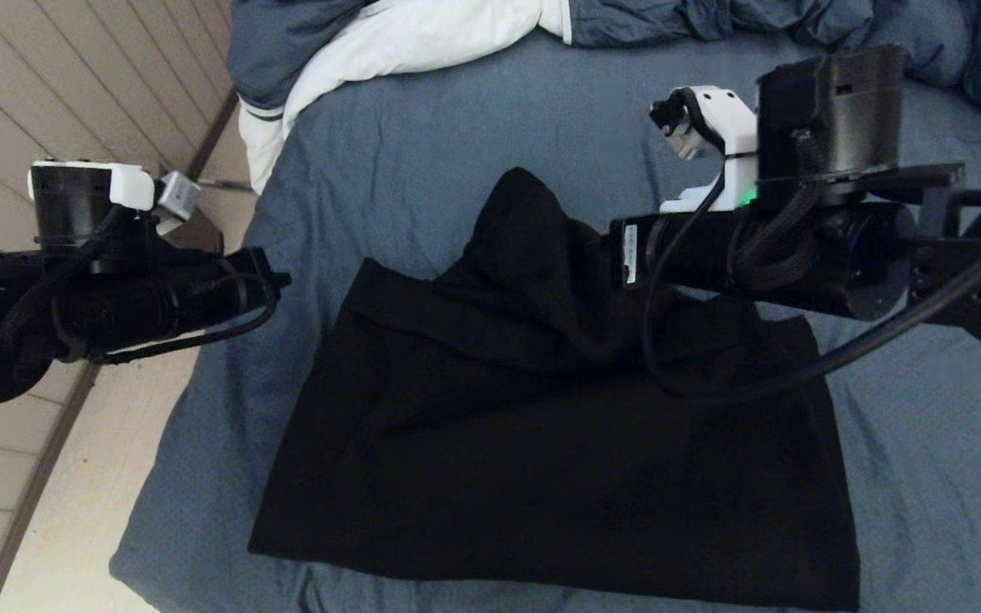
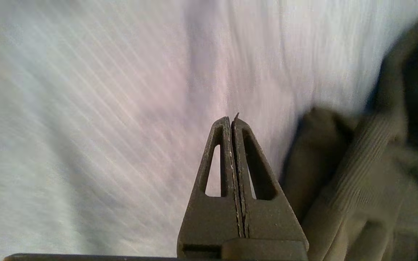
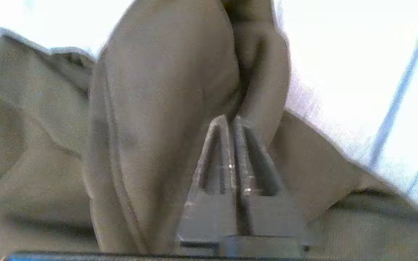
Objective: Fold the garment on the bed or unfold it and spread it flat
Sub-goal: Fold the black sweatshirt
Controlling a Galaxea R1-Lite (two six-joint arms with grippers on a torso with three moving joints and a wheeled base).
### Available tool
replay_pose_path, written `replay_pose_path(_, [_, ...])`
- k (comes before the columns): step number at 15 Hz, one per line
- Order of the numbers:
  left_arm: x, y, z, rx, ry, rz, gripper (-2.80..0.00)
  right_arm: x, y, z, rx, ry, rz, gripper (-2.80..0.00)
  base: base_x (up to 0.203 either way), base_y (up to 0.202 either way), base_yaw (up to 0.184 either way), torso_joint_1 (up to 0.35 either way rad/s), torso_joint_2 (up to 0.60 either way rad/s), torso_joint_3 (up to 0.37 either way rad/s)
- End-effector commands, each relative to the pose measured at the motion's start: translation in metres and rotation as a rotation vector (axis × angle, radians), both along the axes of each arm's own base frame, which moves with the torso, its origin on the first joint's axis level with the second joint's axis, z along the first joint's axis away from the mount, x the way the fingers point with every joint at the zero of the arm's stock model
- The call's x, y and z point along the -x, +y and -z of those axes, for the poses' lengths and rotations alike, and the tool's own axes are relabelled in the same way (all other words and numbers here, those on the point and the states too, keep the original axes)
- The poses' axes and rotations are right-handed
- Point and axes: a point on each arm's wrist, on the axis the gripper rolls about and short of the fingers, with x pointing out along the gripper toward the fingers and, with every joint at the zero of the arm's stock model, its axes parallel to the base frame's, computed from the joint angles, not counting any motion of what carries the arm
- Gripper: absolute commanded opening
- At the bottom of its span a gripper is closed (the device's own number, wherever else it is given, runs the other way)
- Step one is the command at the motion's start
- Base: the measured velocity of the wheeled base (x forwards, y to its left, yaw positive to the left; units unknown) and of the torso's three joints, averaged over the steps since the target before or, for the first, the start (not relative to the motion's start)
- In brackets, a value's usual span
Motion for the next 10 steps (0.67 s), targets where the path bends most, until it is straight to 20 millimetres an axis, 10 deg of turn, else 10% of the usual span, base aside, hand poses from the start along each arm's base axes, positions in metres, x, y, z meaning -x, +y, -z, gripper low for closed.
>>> replay_pose_path(1, [0.003,0.003,-0.015,0.007,-0.053,-0.02,-2.8,0.004,-0.004,-0.007,-0.014,-0.019,0.003,-2.8,0.0,0.0,0.0,0.0,0.0,0.0])
replay_pose_path(6, [-0.003,-0.002,-0.057,0.009,-0.17,-0.014,-2.8,0.006,-0.023,0.003,-0.007,0.016,0.022,-2.8,0.0,0.0,0.0,0.0,0.0,0.0])
replay_pose_path(10, [0.008,-0.056,-0.07,0.031,-0.207,0.166,-2.8,0.003,-0.028,0.014,-0.021,0.019,-0.011,-2.8,0.0,0.0,0.0,0.0,0.0,0.0])
